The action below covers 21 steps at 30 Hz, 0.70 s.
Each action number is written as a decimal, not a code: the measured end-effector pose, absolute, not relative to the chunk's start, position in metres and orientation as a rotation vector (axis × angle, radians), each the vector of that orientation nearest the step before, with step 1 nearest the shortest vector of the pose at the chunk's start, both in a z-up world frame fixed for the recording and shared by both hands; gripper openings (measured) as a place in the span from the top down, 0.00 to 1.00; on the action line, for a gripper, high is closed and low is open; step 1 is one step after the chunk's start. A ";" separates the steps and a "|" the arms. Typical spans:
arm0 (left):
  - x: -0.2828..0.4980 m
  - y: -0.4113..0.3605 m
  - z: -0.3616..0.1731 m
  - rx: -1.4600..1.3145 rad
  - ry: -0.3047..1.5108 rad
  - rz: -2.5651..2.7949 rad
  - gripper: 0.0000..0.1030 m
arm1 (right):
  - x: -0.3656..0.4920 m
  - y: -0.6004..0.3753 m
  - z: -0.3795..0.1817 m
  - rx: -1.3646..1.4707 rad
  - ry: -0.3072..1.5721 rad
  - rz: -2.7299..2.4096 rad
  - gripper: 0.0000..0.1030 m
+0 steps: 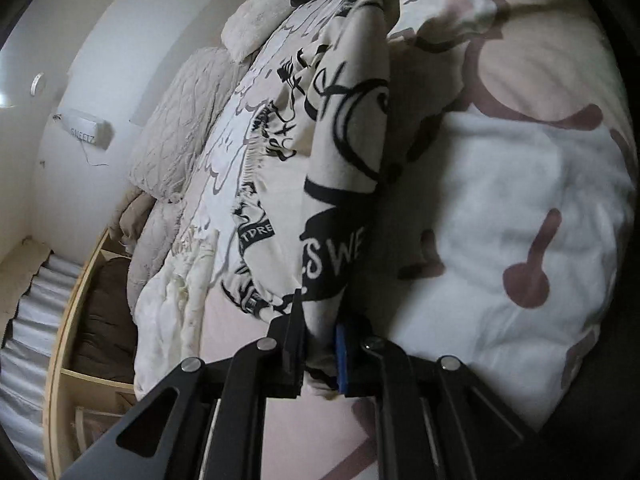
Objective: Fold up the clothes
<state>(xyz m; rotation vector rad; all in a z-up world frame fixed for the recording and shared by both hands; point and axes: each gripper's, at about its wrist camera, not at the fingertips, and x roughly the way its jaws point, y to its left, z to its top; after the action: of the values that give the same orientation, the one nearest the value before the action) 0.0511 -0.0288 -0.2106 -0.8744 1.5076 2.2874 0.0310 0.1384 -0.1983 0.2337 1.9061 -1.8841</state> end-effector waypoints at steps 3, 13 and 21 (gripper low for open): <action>0.062 -0.021 -0.218 -0.781 1.560 2.280 0.86 | 0.028 0.156 -0.219 0.302 1.948 -1.838 0.92; 0.072 -0.011 -0.232 -0.583 1.759 2.259 0.66 | 0.063 0.152 -0.225 0.047 1.954 -1.893 0.38; 0.071 -0.009 -0.235 -0.481 1.818 2.228 0.65 | 0.041 0.117 -0.245 -0.129 2.008 -1.890 0.48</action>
<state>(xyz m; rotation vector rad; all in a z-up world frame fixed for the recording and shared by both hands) 0.0711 -0.0087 -0.2352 -0.4810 1.8180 2.2279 0.0406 0.1170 -0.2447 -0.1292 2.0085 -1.8896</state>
